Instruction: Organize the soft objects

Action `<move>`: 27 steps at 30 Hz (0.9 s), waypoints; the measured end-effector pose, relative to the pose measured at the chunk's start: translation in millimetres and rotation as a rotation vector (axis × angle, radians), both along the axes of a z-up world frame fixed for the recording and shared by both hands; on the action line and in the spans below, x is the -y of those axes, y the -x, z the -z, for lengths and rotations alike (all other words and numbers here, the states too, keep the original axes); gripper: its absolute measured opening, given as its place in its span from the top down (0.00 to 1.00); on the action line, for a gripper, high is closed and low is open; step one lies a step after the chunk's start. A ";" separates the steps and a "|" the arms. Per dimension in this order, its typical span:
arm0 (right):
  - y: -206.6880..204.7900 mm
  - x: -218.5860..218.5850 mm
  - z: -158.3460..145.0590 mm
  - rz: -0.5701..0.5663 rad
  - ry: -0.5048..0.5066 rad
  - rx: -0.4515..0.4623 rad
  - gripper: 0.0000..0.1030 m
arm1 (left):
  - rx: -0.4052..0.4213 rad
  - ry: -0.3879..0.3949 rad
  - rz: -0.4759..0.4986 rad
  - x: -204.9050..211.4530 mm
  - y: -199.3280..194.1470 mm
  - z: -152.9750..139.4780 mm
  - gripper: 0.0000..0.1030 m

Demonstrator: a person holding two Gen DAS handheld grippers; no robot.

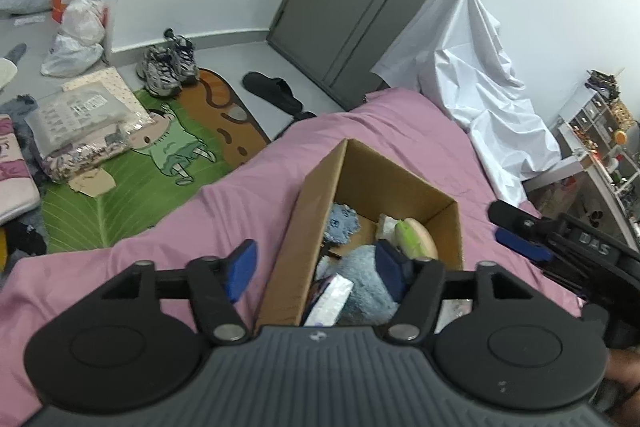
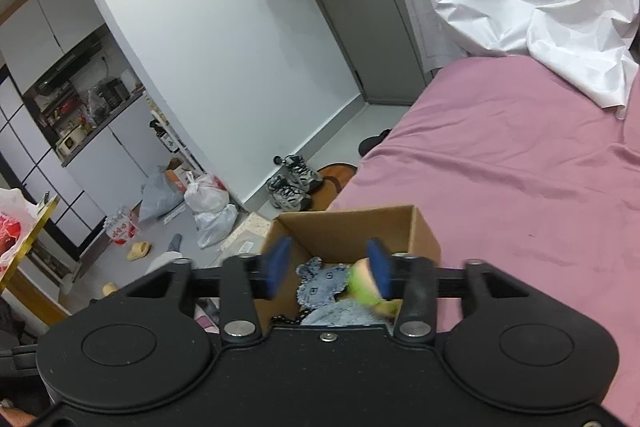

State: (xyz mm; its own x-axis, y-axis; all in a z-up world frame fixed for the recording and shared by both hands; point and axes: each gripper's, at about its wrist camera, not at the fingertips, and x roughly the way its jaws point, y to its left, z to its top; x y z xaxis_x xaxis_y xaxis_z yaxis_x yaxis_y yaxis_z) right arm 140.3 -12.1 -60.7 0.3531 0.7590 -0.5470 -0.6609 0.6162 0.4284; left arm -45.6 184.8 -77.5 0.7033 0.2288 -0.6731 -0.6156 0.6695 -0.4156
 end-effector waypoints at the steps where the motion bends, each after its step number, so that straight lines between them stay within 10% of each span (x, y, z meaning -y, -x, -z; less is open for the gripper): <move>1: -0.6 2.7 -0.5 0.001 0.002 -0.005 0.49 | -0.003 -0.010 -0.007 0.6 -0.4 -0.6 0.30; 27: 2.8 99.0 -60.6 -0.002 0.020 0.009 0.06 | -0.074 -0.110 0.129 49.6 -7.4 -68.4 0.05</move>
State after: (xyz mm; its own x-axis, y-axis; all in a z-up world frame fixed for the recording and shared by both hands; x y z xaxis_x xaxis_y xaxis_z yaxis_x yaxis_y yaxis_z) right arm 137.5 -111.1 -0.1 0.3567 0.7485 -0.5590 -0.6654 0.6236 0.4104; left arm -38.2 135.2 -9.1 0.6811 0.2150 -0.7000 -0.5482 0.7834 -0.2927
